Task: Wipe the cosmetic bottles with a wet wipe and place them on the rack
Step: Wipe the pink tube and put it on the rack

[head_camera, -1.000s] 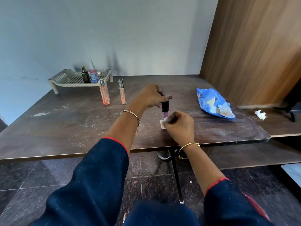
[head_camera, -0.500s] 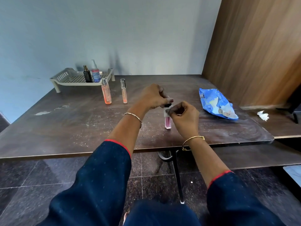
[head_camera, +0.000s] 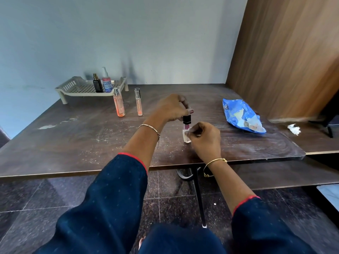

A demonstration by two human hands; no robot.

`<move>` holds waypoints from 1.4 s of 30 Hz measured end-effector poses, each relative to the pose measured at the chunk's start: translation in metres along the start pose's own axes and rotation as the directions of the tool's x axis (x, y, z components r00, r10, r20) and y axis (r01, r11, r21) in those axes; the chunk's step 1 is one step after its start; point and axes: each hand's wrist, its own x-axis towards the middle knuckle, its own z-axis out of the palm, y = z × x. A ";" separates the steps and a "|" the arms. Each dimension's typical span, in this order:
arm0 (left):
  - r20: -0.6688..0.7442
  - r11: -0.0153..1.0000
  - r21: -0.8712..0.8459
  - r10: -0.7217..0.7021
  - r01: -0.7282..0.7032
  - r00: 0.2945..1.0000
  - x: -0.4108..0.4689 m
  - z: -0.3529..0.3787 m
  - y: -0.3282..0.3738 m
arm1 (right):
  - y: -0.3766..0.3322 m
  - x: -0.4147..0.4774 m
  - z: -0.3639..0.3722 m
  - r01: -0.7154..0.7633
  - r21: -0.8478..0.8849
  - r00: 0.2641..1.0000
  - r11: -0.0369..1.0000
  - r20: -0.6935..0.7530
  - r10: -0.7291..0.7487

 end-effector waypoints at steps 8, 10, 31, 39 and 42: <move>-0.079 0.995 0.086 0.049 -0.042 0.996 0.002 0.008 -0.001 | -0.015 0.009 0.001 0.064 0.066 0.987 0.996 -0.153 -0.053; -0.098 0.996 0.084 0.036 -0.028 0.994 0.003 0.008 -0.003 | -0.009 0.009 0.003 0.027 0.032 0.995 0.999 -0.092 -0.024; -0.169 0.966 0.254 -0.004 0.048 0.986 0.008 0.014 0.002 | -0.004 0.016 0.007 0.007 0.061 0.993 0.998 -0.118 0.001; -0.180 0.974 0.219 -0.022 0.061 0.983 0.014 0.014 -0.004 | 0.000 0.021 0.009 -0.046 -0.073 0.999 0.996 -0.025 0.044; -0.176 0.982 0.171 -0.044 0.075 0.983 0.014 0.013 -0.007 | 0.003 0.019 0.008 -0.038 -0.111 0.999 0.993 0.024 0.041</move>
